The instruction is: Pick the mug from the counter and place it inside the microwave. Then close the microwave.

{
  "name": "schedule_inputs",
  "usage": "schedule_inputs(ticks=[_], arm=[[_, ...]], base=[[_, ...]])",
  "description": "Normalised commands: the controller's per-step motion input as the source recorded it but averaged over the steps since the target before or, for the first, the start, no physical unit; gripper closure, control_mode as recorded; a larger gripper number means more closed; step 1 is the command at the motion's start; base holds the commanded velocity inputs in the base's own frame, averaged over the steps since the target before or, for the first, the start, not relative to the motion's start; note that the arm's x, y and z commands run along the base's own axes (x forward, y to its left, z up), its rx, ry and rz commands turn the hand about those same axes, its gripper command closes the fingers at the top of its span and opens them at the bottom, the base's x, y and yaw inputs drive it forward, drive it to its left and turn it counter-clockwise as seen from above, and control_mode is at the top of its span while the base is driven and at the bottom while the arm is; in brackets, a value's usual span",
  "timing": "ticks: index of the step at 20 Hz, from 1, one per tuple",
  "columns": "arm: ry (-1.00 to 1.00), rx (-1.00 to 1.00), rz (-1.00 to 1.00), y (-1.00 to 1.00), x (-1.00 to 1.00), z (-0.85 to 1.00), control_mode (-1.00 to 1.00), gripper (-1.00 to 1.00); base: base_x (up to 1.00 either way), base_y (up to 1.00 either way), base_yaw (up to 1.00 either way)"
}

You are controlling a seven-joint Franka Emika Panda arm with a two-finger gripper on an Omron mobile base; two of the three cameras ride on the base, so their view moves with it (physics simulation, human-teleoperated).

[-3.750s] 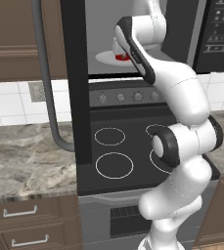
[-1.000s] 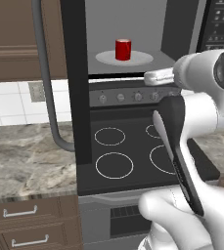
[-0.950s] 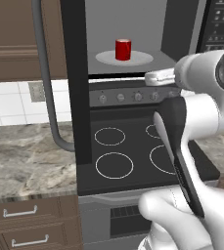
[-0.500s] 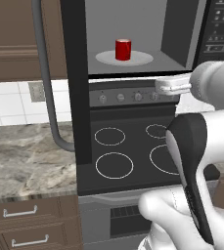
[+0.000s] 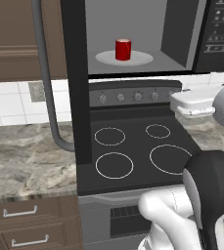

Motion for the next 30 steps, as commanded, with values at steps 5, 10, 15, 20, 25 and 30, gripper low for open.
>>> schedule_inputs(ticks=[5, 10, 15, 20, 25, 30], arm=[[-0.08, 0.0, 0.0, 0.0, -0.56, 0.0, -1.0, -1.0], [-0.12, 0.0, -0.03, 0.0, -0.48, 0.0, -1.0, -1.0], [-0.07, 0.0, -0.14, 0.0, -0.51, 0.01, -1.0, -1.0], [-0.01, 0.0, -0.28, 0.08, -0.31, 0.0, -1.0, -1.0], [0.0, 0.0, -0.4, 0.18, -0.08, 0.0, -1.0, -1.0], [-0.03, 0.0, -0.34, 0.01, -0.43, 0.0, -1.0, -1.0]], base=[[0.0, 0.0, 0.0], [0.0, 0.0, 0.0], [0.0, 0.0, 0.0], [0.0, 0.0, 0.0], [0.0, 0.0, 0.0], [0.0, 0.0, 0.0]])
